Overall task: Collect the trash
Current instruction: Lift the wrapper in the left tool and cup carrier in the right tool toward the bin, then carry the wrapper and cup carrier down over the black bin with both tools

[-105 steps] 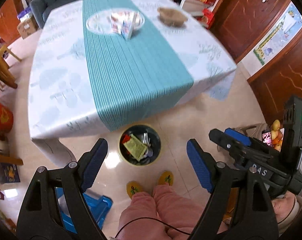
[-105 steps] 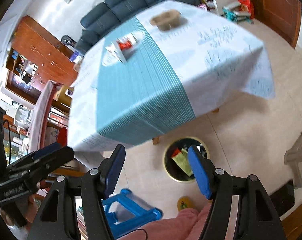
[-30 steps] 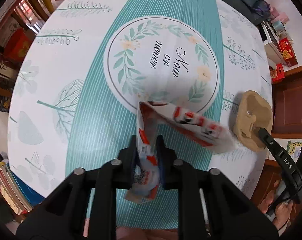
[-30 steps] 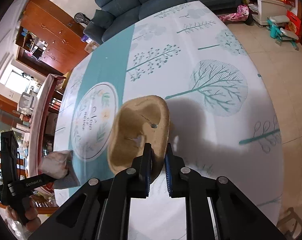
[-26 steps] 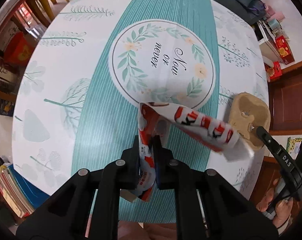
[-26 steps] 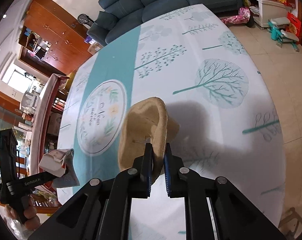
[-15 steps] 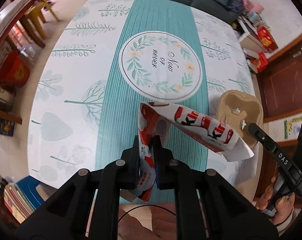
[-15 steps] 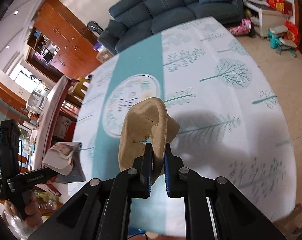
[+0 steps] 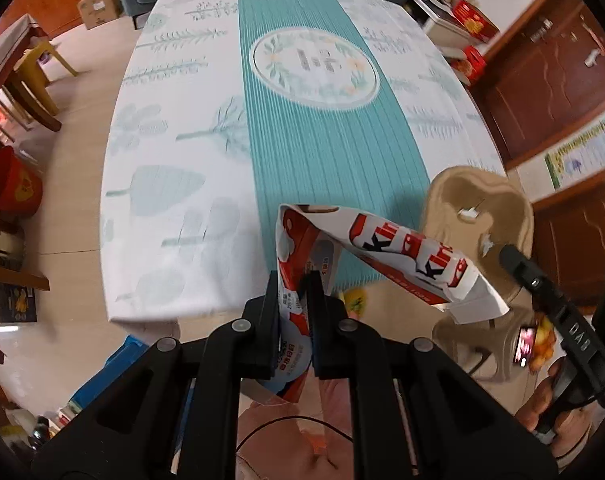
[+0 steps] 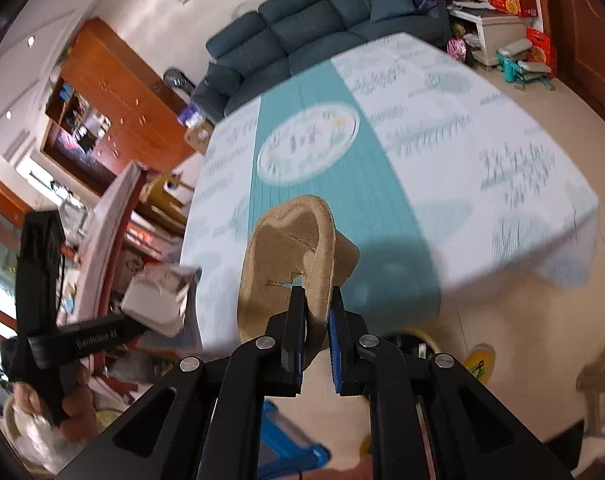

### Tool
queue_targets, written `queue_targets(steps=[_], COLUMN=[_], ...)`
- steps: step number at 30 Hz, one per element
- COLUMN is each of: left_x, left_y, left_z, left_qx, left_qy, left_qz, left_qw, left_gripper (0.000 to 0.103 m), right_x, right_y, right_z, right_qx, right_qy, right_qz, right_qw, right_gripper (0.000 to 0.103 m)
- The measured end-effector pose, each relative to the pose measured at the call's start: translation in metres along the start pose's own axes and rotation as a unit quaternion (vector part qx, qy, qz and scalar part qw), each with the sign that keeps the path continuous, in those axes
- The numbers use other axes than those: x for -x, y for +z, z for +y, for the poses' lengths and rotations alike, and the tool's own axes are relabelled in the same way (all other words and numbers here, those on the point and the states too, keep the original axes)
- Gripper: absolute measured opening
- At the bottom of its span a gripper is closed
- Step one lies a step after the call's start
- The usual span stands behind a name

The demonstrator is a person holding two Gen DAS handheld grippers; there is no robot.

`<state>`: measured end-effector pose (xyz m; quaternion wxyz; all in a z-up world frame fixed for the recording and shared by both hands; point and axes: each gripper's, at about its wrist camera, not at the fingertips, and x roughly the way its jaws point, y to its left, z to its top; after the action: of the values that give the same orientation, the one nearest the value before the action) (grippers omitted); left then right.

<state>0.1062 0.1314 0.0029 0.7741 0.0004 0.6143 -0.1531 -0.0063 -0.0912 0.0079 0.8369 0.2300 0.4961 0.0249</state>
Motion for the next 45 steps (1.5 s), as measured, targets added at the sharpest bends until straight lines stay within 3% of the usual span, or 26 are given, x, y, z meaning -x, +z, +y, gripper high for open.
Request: queue_targets(steps=[5,10,17,26,31,37,45], left_x=[0.009,0.008,-0.017,-0.063,-0.112,-0.195,-0.293], left_y=[-0.038,-0.064,-0.107,-0.157,-0.181,-0.205,-0.208], left_z=[0.012,0.022,0.027,0.0,-0.019,-0.024,-0.023], left_qx=[-0.013,-0.008,-0.002,-0.02,-0.014,0.034,0.075], left_qy=[-0.017,-0.022,-0.017,0.005,0.01,0.014,0.019], left_qz=[0.017,0.018,0.053,0.079,0.09,0.116,0.12], left_qw=[0.9996,0.9996,0.9984,0.9967,0.9958,0.9925,0.9898], left_gripper=[0.009,0.009,0.009,0.009,0.009,0.009,0.009], right_x=[0.009,0.0,-0.016,-0.046,-0.084,-0.138,-0.223], right_y=[-0.039,-0.064,-0.105,-0.153,-0.18,-0.203,-0.215], right_z=[0.027,0.029,0.003,-0.063,-0.114,-0.176,-0.212], right_qx=[0.028,0.032,0.011,-0.024,-0.038,-0.063,-0.062], right_qy=[-0.016,-0.025,-0.031,-0.035,-0.047,-0.06,-0.077], right_qz=[0.027,0.06,0.099,0.135,0.162,0.18,0.196], right_qw=[0.999,0.997,0.995,0.99,0.985,0.98,0.976], right_gripper=[0.01,0.01,0.01,0.01,0.01,0.01,0.01])
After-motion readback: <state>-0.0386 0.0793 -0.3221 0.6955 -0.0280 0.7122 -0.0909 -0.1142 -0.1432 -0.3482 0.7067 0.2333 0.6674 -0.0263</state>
